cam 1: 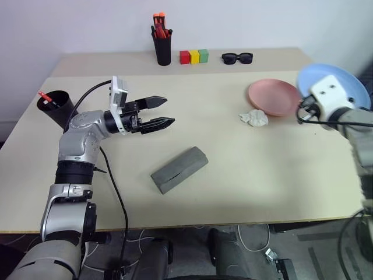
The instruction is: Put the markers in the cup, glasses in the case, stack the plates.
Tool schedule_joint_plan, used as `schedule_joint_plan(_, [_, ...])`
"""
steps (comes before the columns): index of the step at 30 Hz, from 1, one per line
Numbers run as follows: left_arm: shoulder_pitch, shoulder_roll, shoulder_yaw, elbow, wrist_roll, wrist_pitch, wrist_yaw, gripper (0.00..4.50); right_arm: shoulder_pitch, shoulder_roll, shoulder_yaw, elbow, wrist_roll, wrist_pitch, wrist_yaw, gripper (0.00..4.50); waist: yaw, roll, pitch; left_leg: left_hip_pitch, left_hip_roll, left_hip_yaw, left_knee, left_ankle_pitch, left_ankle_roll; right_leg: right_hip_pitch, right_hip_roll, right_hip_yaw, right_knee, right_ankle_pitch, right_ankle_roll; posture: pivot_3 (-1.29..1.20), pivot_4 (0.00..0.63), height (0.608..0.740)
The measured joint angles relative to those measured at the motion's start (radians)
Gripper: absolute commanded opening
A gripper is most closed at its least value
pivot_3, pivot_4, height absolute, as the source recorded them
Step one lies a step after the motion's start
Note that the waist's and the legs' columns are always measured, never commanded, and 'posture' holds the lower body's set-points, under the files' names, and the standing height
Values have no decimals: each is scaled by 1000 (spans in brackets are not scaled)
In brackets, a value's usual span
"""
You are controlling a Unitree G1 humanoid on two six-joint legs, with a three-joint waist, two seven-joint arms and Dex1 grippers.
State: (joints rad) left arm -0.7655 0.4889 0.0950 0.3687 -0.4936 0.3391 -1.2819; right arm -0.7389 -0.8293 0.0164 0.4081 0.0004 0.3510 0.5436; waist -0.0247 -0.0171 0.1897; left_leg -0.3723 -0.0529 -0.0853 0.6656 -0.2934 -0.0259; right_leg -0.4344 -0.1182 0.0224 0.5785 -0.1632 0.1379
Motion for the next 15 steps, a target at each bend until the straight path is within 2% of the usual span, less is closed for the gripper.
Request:
schedule_joint_plan(4, [21, -1, 5, -43, -1, 8, 26, 4500, -159, 134, 78, 353, -63, -202, -6, 68, 0, 0, 0, -2, 0, -1, -1, 0, 0, -2, 0, 0, 0, 0, 0, 0, 150, 740])
schedule_joint_plan(7, [51, 5, 13, -71, -13, 25, 44, 4500, -229, 184, 87, 552, -75, -305, 3, 991, 8, 0, 0, -3, -1, -1, -2, 1, -1, -3, 0, 0, 0, 0, 0, 0, 150, 740])
schedule_joint_plan(13, [90, 20, 20, -124, -38, 48, 69, 4500, -266, 204, 37, 713, -57, -414, 29, 4059, 3, 1, 0, -2, -1, -1, -2, 0, -1, -3, 0, 0, 0, 0, 0, 0, 150, 740])
schedule_joint_plan(14, [96, 22, 20, -135, -41, 49, 71, 4500, -266, 206, 11, 715, -35, -410, 40, 4449, 1, 1, 1, -2, -1, -1, -2, 0, -1, -3, 0, 0, 0, 0, 0, 0, 150, 740])
schedule_joint_plan(15, [99, 22, 20, -140, -42, 50, 74, 4500, -267, 206, -8, 713, -17, -402, 48, 4449, -1, 1, 1, -2, -1, -1, -2, 0, -1, -3, 0, 0, 0, 0, 0, 0, 150, 740])
